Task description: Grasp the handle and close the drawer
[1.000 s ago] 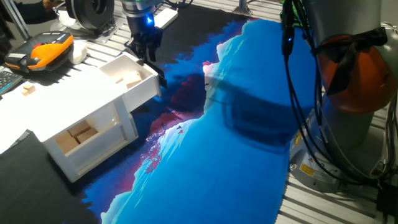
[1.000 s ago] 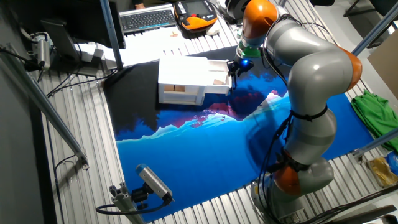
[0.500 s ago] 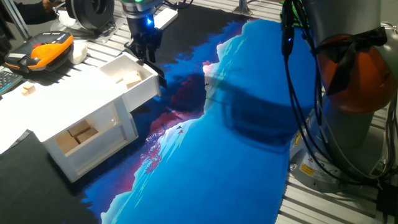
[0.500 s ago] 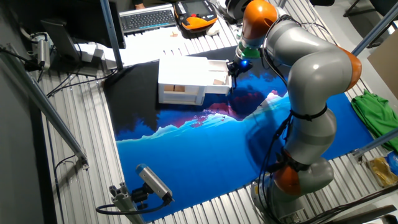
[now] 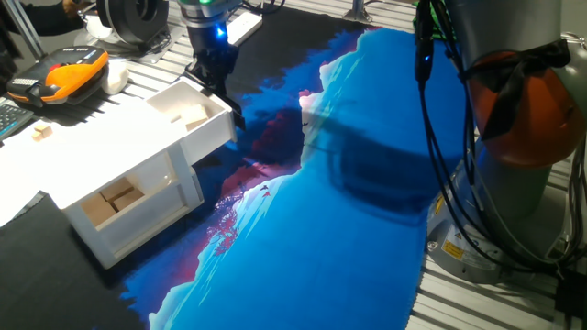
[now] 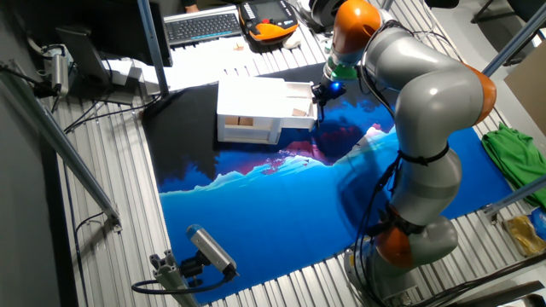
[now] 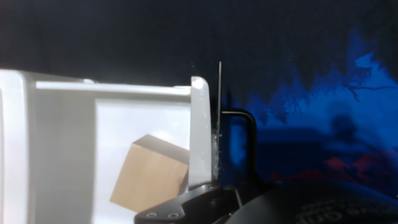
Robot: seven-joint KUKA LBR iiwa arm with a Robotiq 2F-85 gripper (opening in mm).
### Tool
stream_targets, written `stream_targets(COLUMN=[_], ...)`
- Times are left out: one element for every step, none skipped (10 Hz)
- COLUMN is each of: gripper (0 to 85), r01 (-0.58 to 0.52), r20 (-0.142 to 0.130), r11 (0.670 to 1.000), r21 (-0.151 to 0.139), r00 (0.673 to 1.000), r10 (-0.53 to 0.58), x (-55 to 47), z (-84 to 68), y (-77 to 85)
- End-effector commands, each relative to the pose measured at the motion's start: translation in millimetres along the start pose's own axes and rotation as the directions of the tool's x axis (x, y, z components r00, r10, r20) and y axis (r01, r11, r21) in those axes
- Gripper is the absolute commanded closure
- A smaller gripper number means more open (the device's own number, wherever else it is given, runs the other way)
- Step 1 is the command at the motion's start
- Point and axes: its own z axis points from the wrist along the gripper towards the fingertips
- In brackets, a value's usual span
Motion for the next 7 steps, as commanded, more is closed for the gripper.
stream_targets(gripper=[85.0,85.0,85.0,85.0,85.0,85.0,85.0], r01=[-0.001,-0.002,-0.001,0.001,0.004,0.005,0.005], r20=[0.003,0.008,0.012,0.013,0.011,0.012,0.013], r11=[1.000,1.000,0.999,0.999,1.000,1.000,1.000], r21=[0.004,0.021,0.033,0.036,0.030,0.026,0.024], r00=[1.000,1.000,1.000,1.000,1.000,1.000,1.000], r10=[0.001,0.002,0.000,-0.001,-0.004,-0.006,-0.006], x=[0.0,0.0,-0.2,-0.9,-1.5,-1.7,-2.1], z=[0.2,-0.1,-0.6,-1.4,-1.6,-1.8,-1.8], y=[0.1,0.1,0.3,1.0,1.3,1.4,1.7])
